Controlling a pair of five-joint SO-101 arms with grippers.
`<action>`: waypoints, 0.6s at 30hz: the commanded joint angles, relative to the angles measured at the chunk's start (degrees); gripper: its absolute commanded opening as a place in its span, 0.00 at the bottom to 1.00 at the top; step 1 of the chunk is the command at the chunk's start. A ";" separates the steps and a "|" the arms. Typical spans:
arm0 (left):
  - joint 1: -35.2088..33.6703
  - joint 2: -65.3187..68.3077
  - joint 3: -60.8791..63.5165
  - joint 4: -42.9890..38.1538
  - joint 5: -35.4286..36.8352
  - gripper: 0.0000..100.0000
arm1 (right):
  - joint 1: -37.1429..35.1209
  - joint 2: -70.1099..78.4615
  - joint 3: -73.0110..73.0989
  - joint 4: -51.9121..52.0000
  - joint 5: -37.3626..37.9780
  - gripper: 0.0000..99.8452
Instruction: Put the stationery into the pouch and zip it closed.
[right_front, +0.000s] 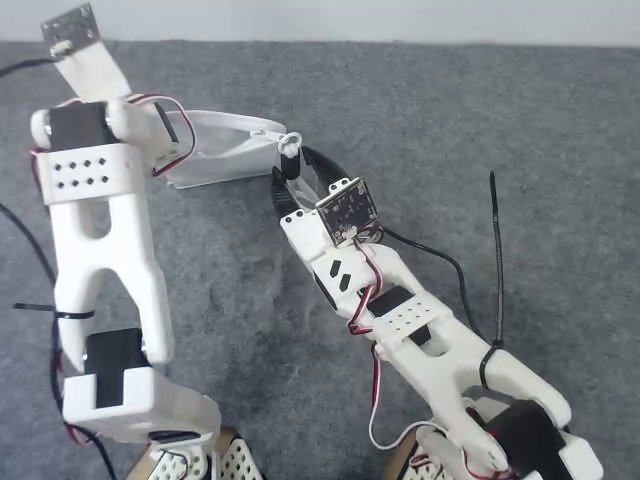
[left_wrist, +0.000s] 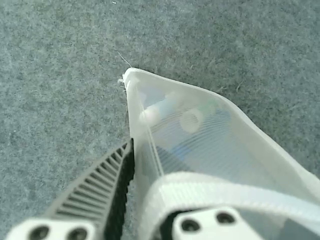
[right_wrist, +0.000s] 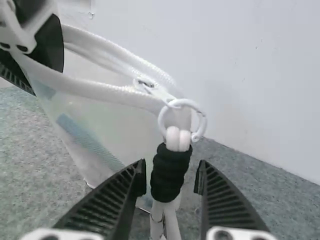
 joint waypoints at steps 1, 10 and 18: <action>0.62 -1.14 0.13 -1.49 -0.44 0.02 | 0.92 -2.77 -2.90 -1.54 -0.62 0.16; 0.62 -1.14 0.13 -1.49 -0.44 0.02 | 0.92 -2.68 -2.90 -4.00 -0.62 0.15; 0.62 -1.14 0.13 -1.49 -0.44 0.02 | 0.92 -2.68 -2.90 -4.00 -0.62 0.15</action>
